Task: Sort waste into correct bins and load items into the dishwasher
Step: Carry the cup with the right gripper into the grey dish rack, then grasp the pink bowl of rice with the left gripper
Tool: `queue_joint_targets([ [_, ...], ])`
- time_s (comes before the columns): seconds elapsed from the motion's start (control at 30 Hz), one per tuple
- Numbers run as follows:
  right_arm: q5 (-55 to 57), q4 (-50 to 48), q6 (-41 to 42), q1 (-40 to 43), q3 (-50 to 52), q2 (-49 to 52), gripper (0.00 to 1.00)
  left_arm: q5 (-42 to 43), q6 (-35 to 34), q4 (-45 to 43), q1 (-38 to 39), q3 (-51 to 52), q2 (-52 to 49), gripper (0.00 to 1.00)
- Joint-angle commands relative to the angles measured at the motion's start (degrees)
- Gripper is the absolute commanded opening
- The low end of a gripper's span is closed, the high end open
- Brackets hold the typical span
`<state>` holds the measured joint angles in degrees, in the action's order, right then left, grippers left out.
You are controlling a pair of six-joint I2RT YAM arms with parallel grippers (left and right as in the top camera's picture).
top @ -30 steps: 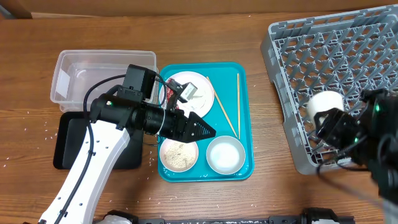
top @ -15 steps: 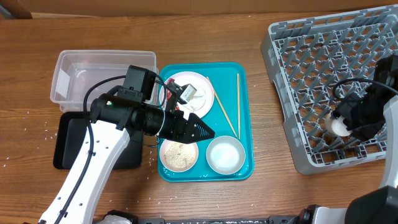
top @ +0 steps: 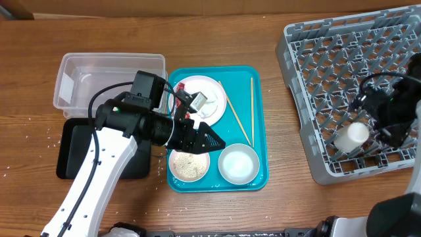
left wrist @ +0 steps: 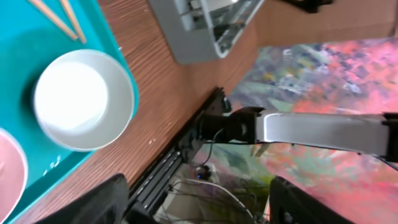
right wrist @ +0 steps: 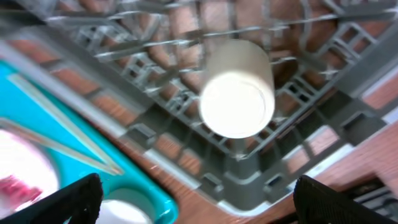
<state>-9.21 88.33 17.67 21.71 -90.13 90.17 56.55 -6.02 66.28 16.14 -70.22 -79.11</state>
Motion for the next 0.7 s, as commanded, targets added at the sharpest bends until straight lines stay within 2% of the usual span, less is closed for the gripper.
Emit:
queue_joint_targets([
  [0.0,-9.4,0.5,-5.0,-1.1,-3.1,-6.9,1.0,-4.3,-0.5,0.6,0.8,-0.7,0.4,0.67],
  [0.07,-12.2,0.6,-5.8,-2.8,-3.1,-11.2,0.99,-9.3,-3.0,0.6,2.1,-0.7,0.4,0.65],
  [0.13,-14.2,0.7,-5.8,-5.5,-3.1,-15.3,0.99,-22.7,-9.5,1.1,5.5,-0.7,0.4,0.65],
  [0.2,-15.2,0.7,-5.8,-8.1,-3.1,-17.9,0.99,-31.4,-13.9,1.4,8.3,-0.5,0.4,0.64],
  [0.27,-15.5,0.9,-5.7,-13.8,-3.1,-20.8,0.99,-46.4,-22.2,1.4,14.7,0.9,0.4,0.64],
  [0.4,-15.5,1.6,-5.3,-22.3,-2.8,-22.6,0.96,-61.4,-33.8,-0.5,21.6,5.6,0.0,0.64],
  [0.53,-15.5,1.2,-2.6,-28.2,-2.7,-22.6,0.96,-60.8,-38.1,-8.2,23.3,11.6,-2.2,0.6],
  [0.67,-15.5,0.5,-2.6,-31.0,-2.7,-22.6,0.96,-60.0,-39.0,-14.5,23.2,13.2,-5.9,0.56],
])
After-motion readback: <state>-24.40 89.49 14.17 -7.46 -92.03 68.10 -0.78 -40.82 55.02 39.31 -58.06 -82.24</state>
